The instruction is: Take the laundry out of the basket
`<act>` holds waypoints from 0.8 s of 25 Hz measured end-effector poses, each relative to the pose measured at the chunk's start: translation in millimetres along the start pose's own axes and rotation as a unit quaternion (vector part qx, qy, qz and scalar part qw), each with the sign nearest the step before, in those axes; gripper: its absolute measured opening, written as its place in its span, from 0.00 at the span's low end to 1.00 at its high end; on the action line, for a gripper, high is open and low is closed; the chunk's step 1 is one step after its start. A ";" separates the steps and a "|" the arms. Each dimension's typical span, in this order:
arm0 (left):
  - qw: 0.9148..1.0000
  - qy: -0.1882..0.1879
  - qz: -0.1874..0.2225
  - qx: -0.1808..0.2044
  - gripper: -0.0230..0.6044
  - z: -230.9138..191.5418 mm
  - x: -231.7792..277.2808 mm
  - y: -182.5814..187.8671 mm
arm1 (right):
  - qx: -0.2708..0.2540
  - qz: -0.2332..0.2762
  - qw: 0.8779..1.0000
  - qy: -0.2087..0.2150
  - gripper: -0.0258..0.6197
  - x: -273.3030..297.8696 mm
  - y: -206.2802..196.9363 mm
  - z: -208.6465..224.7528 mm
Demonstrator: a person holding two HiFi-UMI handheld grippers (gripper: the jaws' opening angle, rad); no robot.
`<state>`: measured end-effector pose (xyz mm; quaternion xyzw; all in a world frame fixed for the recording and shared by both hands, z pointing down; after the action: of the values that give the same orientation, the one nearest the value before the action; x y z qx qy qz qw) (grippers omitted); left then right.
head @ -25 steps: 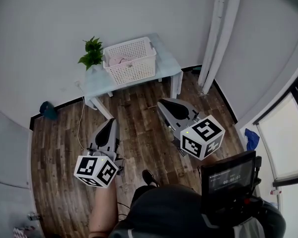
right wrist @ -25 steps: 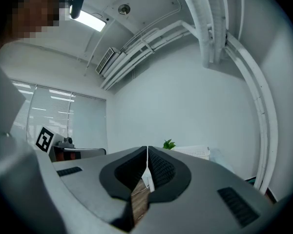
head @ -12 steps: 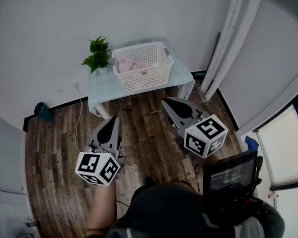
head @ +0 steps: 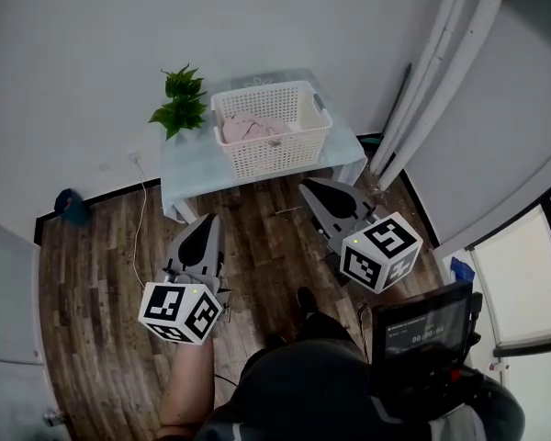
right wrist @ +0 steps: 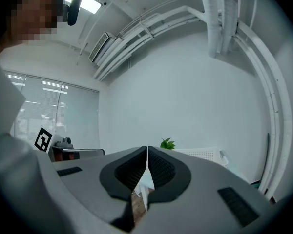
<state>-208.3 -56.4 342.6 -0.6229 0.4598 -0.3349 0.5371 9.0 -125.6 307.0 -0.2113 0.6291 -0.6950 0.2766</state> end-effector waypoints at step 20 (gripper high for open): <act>0.997 0.064 -0.013 0.036 0.05 -61.2 153.6 13.4 | 0.007 0.011 0.997 0.076 0.07 132.6 7.4 144.7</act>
<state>-212.7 -221.7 329.9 -0.5861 0.4726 -0.3978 0.5243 2.3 -321.9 309.7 -0.1486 0.6459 -0.7104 0.2370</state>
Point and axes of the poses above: the fingertips, and each gripper's own axes: x forward along the fingers, z to its right, y out of its top, the point moved 7 cm from there along -x, backward along the fingers, and after that the axes turned 6 degrees about z, right-handed, at the moved point
